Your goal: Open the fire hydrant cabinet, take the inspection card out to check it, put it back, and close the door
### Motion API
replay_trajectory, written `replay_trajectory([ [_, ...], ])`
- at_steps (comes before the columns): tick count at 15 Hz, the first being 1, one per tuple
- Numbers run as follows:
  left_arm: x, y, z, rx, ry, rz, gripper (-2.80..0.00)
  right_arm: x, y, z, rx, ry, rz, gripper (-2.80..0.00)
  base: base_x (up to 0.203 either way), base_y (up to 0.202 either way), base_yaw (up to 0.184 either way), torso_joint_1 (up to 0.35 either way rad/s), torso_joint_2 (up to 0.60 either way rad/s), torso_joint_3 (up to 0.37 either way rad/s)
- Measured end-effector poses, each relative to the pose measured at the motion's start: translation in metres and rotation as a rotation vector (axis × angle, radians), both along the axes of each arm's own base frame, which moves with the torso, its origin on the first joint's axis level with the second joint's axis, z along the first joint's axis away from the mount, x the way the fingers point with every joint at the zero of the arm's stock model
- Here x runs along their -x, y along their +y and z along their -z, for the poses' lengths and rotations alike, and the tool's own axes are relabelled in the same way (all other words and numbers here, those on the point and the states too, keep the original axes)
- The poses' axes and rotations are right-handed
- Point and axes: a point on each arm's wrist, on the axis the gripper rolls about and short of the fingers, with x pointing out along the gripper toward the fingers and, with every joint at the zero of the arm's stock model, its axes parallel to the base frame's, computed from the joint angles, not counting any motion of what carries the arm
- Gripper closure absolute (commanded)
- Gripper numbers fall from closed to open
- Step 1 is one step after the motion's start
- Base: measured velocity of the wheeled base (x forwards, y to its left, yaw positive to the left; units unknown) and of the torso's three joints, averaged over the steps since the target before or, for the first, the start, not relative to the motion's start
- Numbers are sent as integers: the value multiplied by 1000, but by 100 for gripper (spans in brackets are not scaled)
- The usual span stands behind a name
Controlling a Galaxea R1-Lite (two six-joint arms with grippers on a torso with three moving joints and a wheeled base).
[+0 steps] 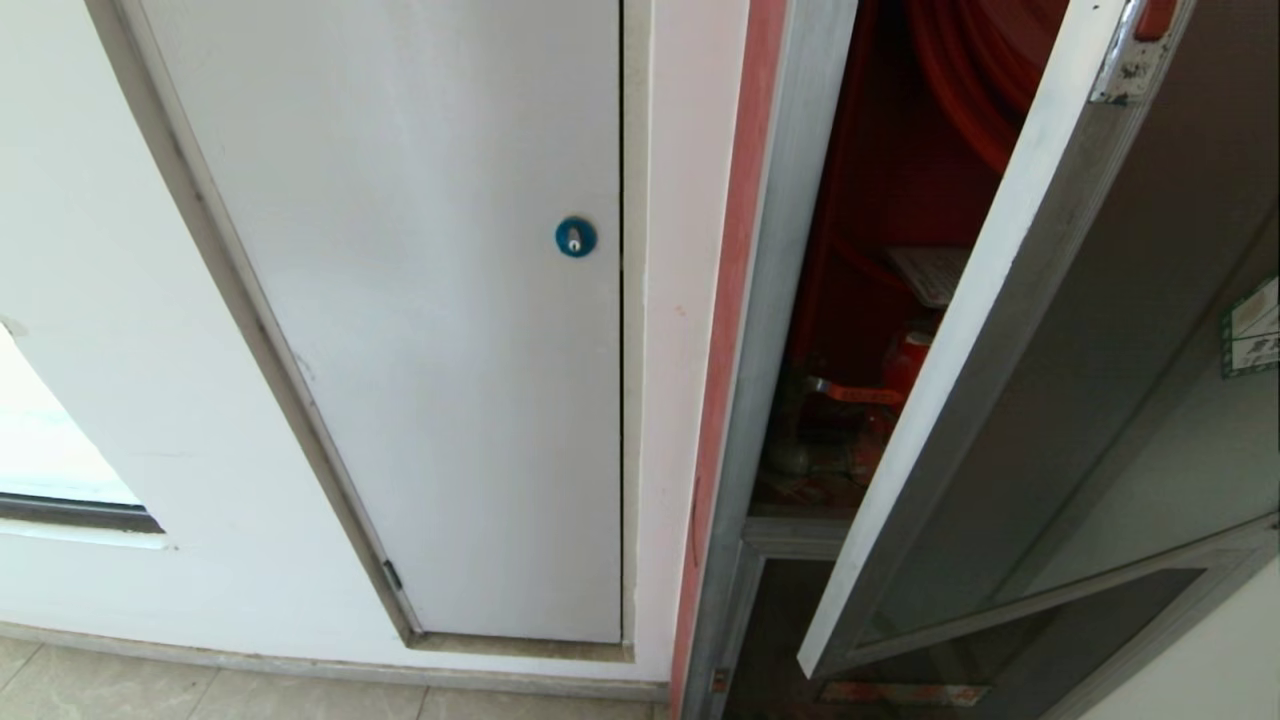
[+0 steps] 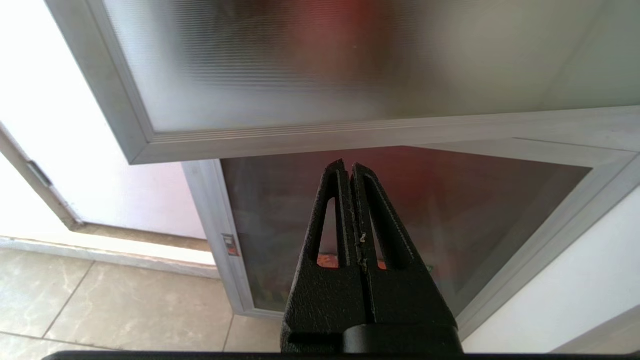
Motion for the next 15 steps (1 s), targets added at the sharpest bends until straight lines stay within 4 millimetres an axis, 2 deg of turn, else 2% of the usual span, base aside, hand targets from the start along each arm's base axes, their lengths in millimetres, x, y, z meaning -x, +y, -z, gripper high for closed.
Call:
replay_trajectory([
  [15, 0, 0, 0, 0, 0, 0, 0, 0, 0, 0, 11, 0, -2, 0, 0, 0, 0, 0, 0, 0],
])
